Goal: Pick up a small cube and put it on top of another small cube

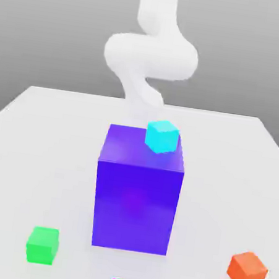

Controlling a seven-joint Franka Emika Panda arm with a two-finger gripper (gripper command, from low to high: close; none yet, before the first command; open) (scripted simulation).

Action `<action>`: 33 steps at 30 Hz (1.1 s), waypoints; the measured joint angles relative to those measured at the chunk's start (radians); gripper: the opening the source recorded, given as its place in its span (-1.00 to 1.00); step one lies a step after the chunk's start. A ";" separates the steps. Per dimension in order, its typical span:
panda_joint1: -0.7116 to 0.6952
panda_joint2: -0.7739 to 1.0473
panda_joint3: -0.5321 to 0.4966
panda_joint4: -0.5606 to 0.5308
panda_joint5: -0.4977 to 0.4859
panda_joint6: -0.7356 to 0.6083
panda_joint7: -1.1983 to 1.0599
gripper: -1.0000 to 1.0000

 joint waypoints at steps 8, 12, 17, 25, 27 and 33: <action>-0.074 0.230 0.068 -0.004 0.073 0.071 0.312 0.00; -0.108 0.342 0.106 -0.007 0.088 0.107 0.480 0.00; -0.142 0.483 0.149 -0.010 0.082 0.153 0.707 0.00; -0.164 0.712 0.182 -0.016 0.019 0.229 1.109 0.00; -0.158 0.769 0.178 -0.018 -0.003 0.247 1.214 0.00; -0.109 0.940 0.125 -0.021 -0.063 0.302 1.523 0.00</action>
